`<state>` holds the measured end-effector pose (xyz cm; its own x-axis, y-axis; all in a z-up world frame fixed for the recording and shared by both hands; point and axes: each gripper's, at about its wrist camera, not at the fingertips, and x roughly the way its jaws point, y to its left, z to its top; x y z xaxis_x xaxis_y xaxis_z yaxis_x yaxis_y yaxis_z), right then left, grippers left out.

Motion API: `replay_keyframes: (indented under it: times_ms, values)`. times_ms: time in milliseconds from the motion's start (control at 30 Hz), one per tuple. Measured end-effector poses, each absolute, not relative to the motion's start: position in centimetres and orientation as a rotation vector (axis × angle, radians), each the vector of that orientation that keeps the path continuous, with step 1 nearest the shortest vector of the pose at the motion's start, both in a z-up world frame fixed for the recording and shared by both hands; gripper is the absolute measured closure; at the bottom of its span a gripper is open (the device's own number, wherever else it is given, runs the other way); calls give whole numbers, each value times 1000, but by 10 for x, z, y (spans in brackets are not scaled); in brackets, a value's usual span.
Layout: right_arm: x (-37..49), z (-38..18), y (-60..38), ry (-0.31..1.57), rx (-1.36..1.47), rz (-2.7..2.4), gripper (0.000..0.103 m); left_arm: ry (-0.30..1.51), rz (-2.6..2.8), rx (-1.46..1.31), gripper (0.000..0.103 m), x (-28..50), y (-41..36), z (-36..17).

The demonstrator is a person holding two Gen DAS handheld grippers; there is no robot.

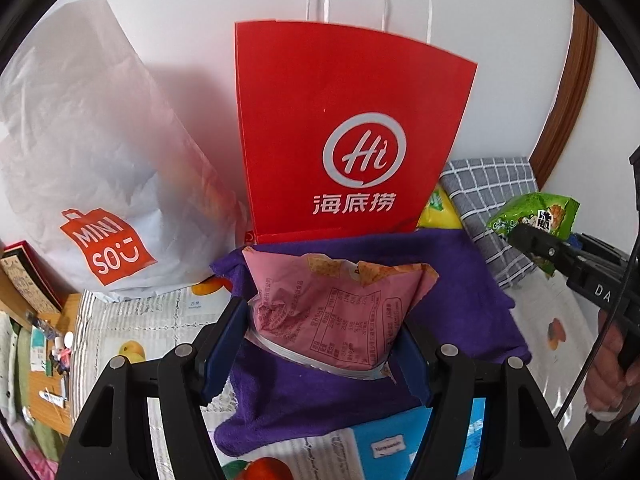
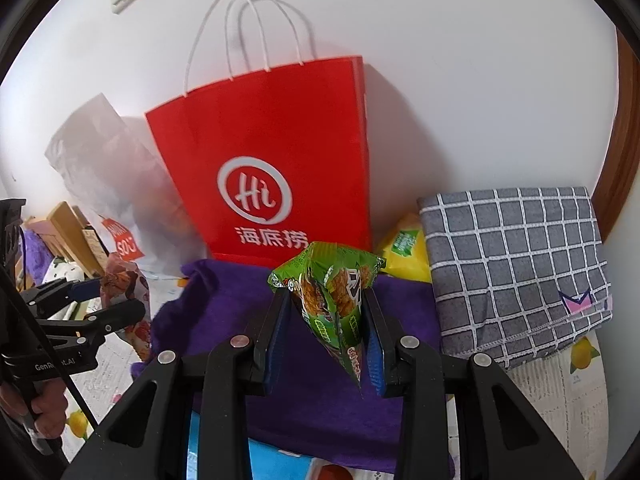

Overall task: Organize snacks
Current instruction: 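Carry the green packet and pink wrapper with both tools over the purple towel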

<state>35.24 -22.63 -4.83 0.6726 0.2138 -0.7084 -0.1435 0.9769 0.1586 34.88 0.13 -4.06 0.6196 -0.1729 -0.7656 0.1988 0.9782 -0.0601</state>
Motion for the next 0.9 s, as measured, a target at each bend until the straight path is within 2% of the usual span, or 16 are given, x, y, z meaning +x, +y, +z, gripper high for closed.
replay_keyframes:
  times_ms: [900]
  values:
    - [396,-129,-232,998,49,139,69,1043,-250,47,35,397,-6,-109]
